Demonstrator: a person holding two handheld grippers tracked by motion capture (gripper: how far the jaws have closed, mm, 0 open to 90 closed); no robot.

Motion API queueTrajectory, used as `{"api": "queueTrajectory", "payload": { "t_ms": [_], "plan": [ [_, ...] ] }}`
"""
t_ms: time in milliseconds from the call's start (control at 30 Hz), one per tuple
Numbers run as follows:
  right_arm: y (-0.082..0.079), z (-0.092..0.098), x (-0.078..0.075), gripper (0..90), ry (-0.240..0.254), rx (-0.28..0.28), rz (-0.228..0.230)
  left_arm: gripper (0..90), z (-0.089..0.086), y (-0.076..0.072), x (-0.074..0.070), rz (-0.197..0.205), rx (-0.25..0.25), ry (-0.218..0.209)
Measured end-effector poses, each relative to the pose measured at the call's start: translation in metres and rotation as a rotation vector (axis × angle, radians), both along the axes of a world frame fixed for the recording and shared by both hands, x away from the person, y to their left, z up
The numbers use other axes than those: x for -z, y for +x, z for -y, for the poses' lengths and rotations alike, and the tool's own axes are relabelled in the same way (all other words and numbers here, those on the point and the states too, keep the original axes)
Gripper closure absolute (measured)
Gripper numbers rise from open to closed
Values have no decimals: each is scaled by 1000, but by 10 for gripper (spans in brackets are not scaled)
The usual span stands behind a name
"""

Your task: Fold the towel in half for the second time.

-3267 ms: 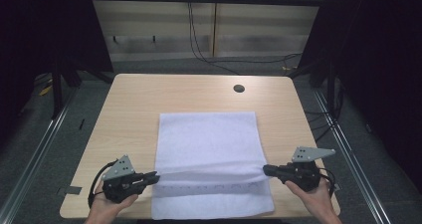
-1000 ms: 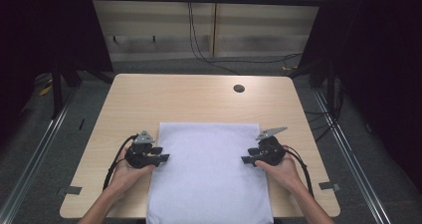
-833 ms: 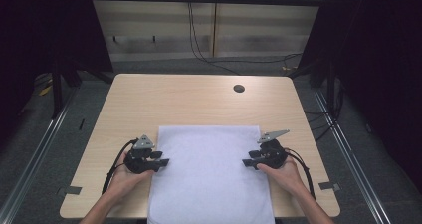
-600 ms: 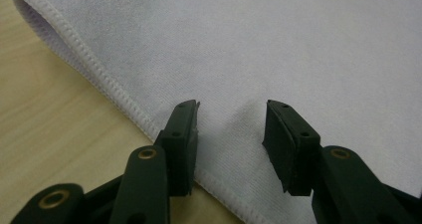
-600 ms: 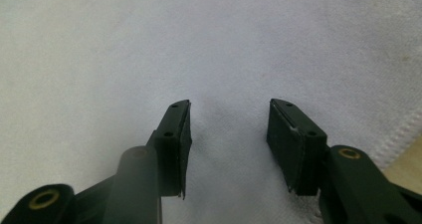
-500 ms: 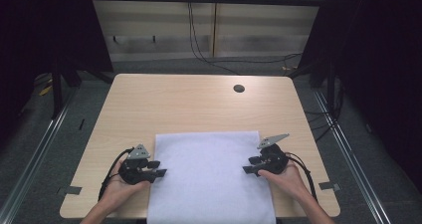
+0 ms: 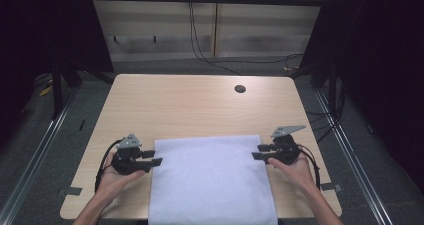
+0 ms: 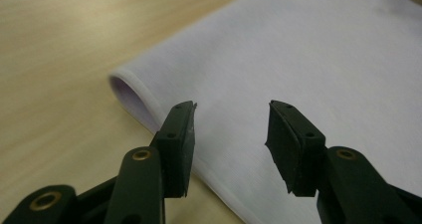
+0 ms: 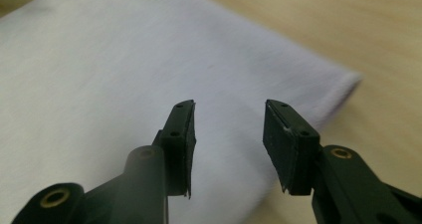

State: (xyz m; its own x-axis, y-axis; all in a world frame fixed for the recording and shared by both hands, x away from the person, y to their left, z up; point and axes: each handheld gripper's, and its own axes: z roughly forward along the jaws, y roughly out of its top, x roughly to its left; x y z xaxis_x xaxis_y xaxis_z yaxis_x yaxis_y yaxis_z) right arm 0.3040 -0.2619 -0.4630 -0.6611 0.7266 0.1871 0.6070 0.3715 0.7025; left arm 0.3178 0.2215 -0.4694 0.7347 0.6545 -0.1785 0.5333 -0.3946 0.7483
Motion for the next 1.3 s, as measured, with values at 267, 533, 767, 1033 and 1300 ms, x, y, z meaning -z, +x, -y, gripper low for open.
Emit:
{"api": "queueTrajectory", "payload": {
  "t_ms": [267, 533, 767, 1033, 1300],
  "plan": [
    [45, 19, 9, 560, 34, 80, 1, 515, 10, 32, -9, 37, -60, -23],
    [67, 12, 25, 558, 1, 82, -20, 475, 1, 40, 3, 11, -103, -23],
    [71, 7, 38, 570, -31, 60, -42, 457, 0, 47, 12, 24, -131, 17],
    [70, 0, 40, 819, -18, 26, -38, 427, -3, 58, 25, -48, -93, -45],
    [69, 3, 40, 862, 2, 27, -63, 585, 4, 56, 33, -52, -21, 8]
  ]
}}
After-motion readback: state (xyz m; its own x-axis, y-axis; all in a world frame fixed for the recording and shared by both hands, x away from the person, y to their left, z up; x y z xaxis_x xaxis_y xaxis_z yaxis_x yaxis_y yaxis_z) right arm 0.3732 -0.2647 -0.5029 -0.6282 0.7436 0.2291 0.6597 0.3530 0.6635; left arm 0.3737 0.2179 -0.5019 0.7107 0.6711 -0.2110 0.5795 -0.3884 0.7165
